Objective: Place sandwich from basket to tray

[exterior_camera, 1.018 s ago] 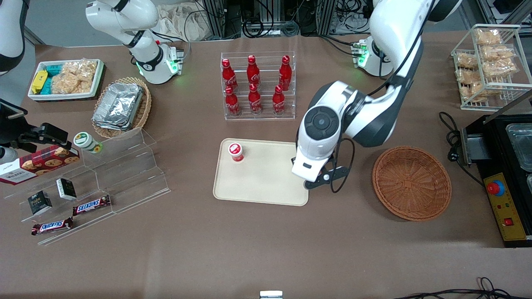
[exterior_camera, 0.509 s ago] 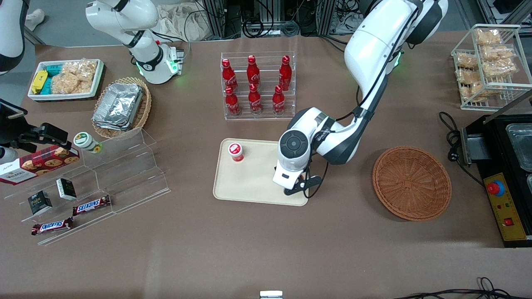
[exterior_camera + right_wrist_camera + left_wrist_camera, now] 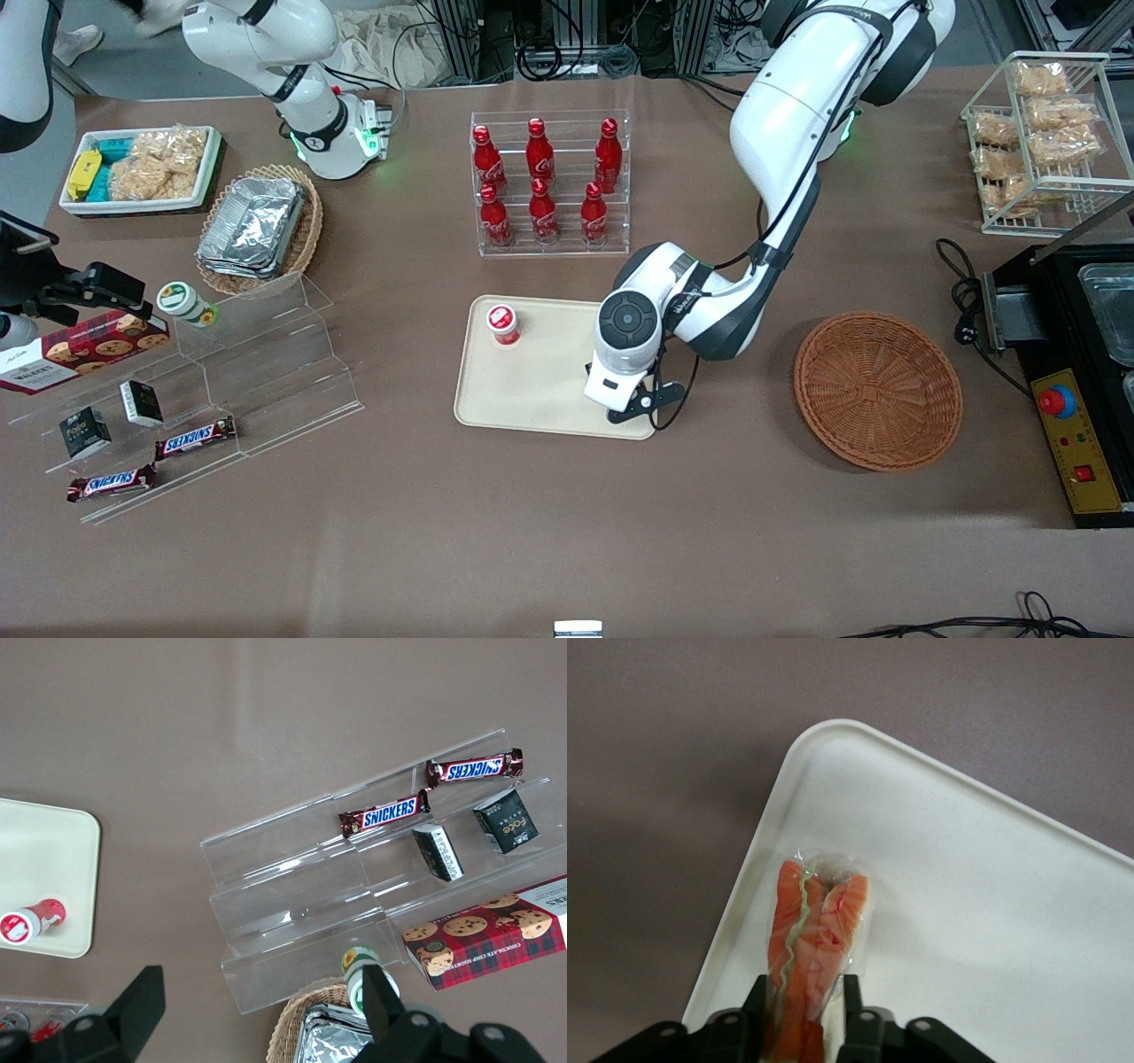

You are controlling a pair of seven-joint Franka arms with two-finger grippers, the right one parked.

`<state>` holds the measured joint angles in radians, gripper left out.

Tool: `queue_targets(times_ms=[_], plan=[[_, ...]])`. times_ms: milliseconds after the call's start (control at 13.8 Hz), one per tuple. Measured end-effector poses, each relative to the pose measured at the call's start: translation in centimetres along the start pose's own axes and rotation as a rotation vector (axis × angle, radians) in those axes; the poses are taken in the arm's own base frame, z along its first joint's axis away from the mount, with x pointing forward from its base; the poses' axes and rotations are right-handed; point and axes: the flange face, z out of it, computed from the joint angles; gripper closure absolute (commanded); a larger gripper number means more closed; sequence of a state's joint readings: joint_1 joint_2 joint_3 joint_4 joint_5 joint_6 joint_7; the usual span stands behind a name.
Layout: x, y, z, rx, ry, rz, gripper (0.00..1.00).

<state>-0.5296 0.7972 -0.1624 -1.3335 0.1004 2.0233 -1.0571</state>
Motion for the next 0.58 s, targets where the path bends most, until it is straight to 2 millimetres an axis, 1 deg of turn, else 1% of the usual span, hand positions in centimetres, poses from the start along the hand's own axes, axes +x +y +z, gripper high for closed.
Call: queue_targets(times_ms=[73,145,218,291,364,436,509,582], plan=[[0.2,0.1,-0.5,-0.007,0.006,-0.013,0.02],[0.5,0.1,-1.3,-0.019,0.015,-0.026,0.0],[0.8,0.2,-2.8,-0.038,0.03,-0.044,0.0],[1.1,-0.1,-5.3,-0.058,0.048,-0.068,0.0],[1.4,-0.8,-8.3,-0.065,0.064,-0.093,0.0],[1.8,-2.0,-11.8,-0.07,0.08,-0.119,0.0],[2.5,-3.7,-15.3,-0.079,0.096,-0.147,0.0],[3.3,-6.0,-19.1,-0.087,0.111,-0.177,0.0]])
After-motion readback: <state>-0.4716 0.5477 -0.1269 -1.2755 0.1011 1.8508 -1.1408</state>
